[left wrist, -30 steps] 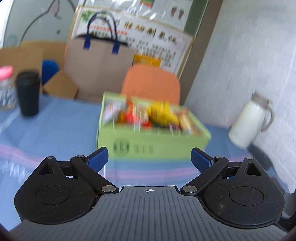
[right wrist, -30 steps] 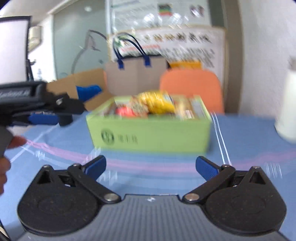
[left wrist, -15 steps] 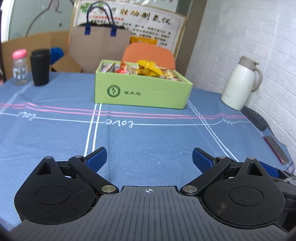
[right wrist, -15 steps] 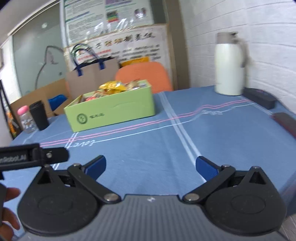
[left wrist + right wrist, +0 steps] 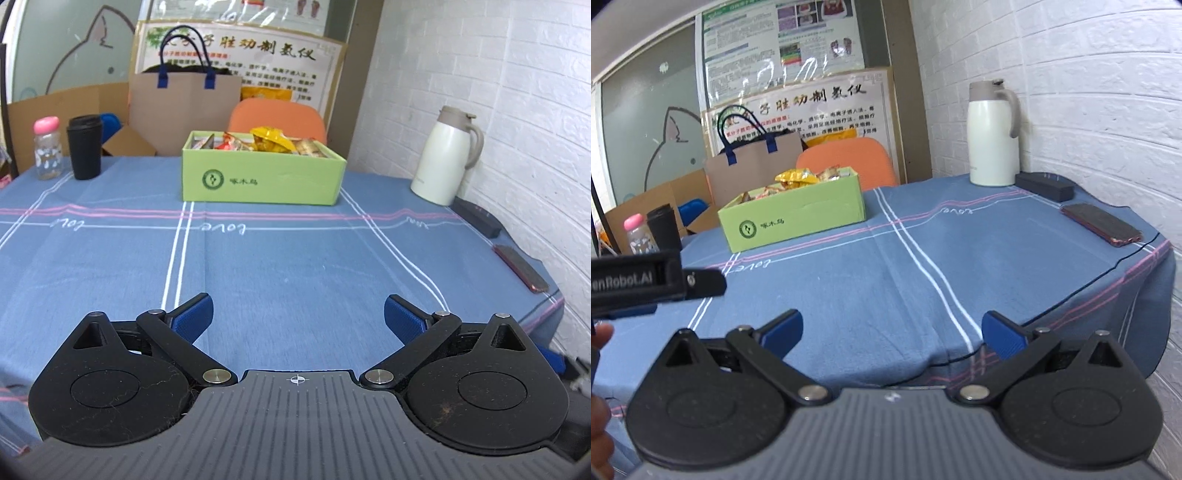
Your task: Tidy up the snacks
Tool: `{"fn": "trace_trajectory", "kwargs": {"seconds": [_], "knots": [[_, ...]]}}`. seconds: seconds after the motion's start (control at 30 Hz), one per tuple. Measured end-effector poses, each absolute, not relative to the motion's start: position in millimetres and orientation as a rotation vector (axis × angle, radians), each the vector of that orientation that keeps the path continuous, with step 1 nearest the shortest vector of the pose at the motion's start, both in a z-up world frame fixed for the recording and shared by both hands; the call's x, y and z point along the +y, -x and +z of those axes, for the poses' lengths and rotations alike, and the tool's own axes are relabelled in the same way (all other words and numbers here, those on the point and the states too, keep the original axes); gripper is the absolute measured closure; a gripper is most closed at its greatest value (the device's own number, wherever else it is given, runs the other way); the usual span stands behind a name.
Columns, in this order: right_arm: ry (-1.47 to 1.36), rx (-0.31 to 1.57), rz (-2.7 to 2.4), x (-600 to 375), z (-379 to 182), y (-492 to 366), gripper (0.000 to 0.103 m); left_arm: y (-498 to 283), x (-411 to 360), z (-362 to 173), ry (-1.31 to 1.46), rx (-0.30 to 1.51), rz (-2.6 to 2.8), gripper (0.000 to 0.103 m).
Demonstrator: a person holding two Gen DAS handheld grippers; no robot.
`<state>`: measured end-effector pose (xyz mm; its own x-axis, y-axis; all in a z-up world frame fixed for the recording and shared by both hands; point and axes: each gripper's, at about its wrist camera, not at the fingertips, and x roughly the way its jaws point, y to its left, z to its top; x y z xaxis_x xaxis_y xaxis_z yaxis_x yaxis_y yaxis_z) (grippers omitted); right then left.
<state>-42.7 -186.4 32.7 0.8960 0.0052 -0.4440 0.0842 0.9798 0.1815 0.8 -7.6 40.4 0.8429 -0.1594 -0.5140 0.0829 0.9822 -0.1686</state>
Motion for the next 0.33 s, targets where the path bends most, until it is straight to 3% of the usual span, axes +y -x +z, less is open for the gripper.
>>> {"fn": "trace_trajectory", "kwargs": {"seconds": [0.33], "knots": [[-0.168, 0.433, -0.049, -176, 35, 48, 0.000, 1, 1, 28, 0.094, 0.543, -0.036, 0.023]]}}
